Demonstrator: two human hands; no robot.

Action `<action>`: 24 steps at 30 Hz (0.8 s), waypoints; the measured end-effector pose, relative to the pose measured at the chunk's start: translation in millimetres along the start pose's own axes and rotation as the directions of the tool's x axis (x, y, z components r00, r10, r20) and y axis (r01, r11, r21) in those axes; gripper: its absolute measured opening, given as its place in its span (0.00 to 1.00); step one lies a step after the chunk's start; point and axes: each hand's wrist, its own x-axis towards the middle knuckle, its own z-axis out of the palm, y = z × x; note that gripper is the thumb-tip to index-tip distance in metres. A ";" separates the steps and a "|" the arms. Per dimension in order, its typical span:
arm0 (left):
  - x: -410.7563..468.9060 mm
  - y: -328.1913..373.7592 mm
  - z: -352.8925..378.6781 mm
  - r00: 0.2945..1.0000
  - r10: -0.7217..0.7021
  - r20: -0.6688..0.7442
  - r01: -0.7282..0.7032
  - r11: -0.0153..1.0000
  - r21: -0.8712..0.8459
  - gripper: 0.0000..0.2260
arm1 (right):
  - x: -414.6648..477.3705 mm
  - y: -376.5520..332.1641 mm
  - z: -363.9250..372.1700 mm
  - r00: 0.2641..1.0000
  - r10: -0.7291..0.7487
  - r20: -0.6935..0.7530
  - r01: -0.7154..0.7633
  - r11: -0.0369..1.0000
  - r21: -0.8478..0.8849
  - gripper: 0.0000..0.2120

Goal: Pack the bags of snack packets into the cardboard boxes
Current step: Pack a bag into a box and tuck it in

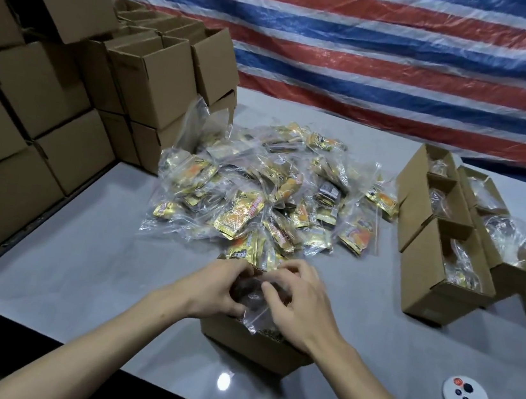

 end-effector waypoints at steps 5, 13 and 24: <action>-3.5 -2.5 -4.4 0.992 0.128 0.014 -0.126 0.985 -0.118 0.20 | -8.3 6.9 -7.8 0.985 -0.042 -0.166 0.039 0.999 -0.022 0.12; 7.9 12.5 5.5 0.998 -0.014 0.063 0.008 0.994 0.107 0.21 | -15.5 19.9 -4.1 0.999 -0.045 -0.004 0.042 0.946 -0.322 0.08; 30.3 13.6 4.4 0.983 -0.183 0.026 0.180 0.980 0.087 0.14 | -28.8 41.3 -8.6 0.987 -0.044 0.154 0.070 0.984 -0.164 0.23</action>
